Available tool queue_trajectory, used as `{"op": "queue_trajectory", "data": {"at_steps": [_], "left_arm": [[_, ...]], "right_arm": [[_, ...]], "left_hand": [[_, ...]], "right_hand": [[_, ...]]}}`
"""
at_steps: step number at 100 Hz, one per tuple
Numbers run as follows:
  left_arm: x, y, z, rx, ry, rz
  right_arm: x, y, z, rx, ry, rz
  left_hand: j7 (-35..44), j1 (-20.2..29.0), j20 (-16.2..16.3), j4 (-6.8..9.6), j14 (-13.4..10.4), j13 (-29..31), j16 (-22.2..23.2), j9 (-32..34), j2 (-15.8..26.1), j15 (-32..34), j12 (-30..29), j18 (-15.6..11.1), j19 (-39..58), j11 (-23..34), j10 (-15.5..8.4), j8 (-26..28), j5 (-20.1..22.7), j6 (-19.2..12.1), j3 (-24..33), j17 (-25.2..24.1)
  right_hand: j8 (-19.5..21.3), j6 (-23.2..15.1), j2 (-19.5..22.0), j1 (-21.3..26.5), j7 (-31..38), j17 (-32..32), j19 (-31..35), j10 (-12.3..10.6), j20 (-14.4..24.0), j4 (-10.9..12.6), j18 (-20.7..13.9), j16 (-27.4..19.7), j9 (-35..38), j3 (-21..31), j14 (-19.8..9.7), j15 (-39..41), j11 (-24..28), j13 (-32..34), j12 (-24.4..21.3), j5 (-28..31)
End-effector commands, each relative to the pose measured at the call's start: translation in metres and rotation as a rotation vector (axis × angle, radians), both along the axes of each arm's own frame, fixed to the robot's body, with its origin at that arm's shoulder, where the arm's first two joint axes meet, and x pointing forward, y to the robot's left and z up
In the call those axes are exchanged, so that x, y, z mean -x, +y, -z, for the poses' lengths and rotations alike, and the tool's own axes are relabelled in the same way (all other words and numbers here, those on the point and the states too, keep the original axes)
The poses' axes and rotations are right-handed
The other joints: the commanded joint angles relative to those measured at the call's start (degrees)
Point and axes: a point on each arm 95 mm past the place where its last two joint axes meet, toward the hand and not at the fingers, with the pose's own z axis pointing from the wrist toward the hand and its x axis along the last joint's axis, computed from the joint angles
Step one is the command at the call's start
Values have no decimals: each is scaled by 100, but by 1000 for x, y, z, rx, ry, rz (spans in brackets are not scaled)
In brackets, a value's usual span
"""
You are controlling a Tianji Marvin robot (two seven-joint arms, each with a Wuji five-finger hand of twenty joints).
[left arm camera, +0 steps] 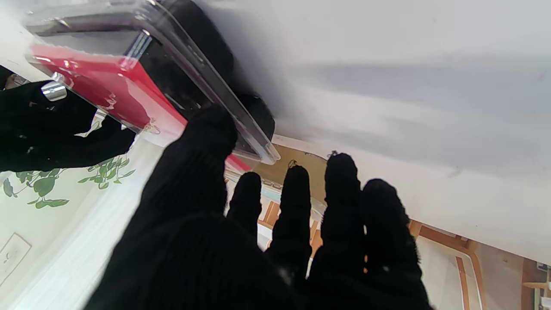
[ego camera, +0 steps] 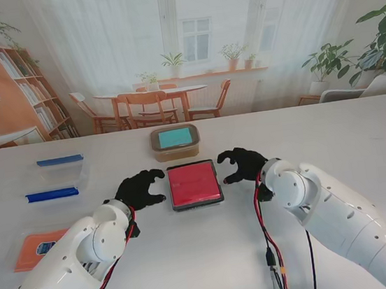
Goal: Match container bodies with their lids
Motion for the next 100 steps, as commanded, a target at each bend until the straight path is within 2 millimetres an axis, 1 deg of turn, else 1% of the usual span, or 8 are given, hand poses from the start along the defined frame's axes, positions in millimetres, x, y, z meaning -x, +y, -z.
{"op": "queue_trajectory", "data": {"at_steps": [1, 64, 100], "left_arm": [[0, -4, 2, 9, 10, 5], [-7, -17, 4, 28, 33, 20], [-8, -17, 4, 23, 43, 18]], "right_arm": [[0, 1, 2, 5, 14, -6], [3, 1, 6, 10, 26, -18], [-1, 5, 3, 0, 32, -24]], "left_hand": [[43, 60, -15, -125, -89, -171, 81, -209, -105, -89, -28, -205, -69, 45, -81, -125, -184, -92, -18, -105], [42, 54, -51, -138, -95, -200, 64, -232, -82, -122, -53, -243, -113, 17, -94, -171, -196, -100, -38, -224], [36, 41, -81, -133, -89, -231, 52, -253, -86, -150, -61, -252, -147, -2, -100, -187, -209, -118, -48, -303]], "right_hand": [[92, 22, -209, -102, 57, -72, 184, -109, 85, -82, -145, 98, -248, -87, -94, 99, 73, -202, 85, -199], [89, 58, -206, -141, 65, -193, 146, -113, 66, -85, -119, 120, -273, -122, -102, 64, 81, -282, 73, -190], [52, 76, -219, -218, 8, -240, 128, -108, 70, -88, -105, 125, -267, -177, -96, 50, 73, -319, 71, -170]]}}
